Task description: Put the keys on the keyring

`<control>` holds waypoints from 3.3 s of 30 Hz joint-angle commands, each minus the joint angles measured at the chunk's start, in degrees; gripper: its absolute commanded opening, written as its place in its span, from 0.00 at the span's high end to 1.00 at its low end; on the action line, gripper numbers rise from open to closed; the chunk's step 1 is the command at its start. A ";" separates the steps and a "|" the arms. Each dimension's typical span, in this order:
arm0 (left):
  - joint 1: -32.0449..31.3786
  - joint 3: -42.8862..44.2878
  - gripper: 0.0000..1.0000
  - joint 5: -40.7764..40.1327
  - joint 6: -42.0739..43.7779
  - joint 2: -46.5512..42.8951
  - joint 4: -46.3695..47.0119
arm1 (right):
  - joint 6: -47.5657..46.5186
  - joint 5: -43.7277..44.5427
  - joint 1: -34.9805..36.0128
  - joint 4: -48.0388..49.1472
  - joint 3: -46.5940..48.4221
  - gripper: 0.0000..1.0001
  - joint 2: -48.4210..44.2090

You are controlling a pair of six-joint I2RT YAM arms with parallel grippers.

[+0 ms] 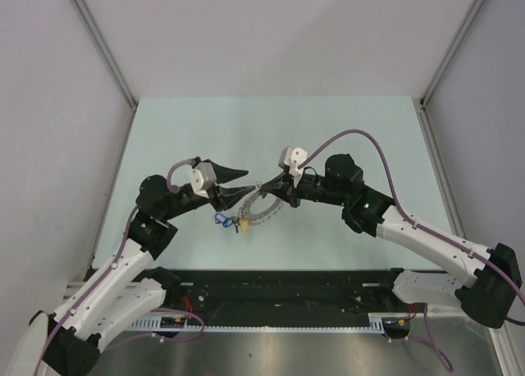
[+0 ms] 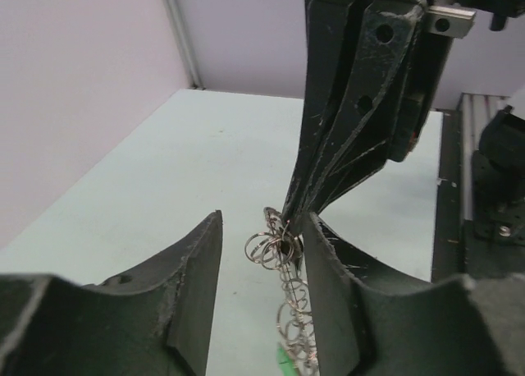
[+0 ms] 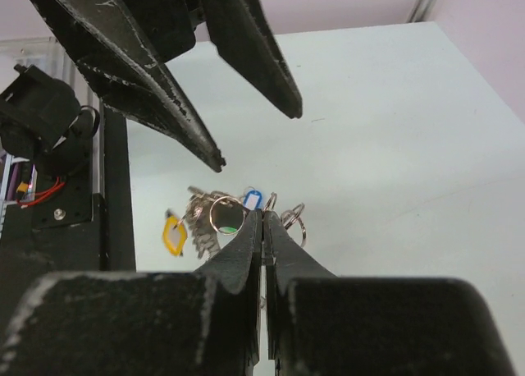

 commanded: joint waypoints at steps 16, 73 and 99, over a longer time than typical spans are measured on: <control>0.38 7.69 0.62 20.44 18.67 3.79 -17.92 | -14.57 -6.16 1.96 -13.70 4.62 1.00 -3.38; -3.66 10.50 0.73 20.53 18.50 13.91 -28.82 | -15.89 -5.46 3.98 -15.81 4.71 1.00 -3.29; -3.83 11.21 0.83 22.38 20.26 15.57 -30.84 | -16.15 -5.72 4.33 -15.73 4.71 1.00 -2.59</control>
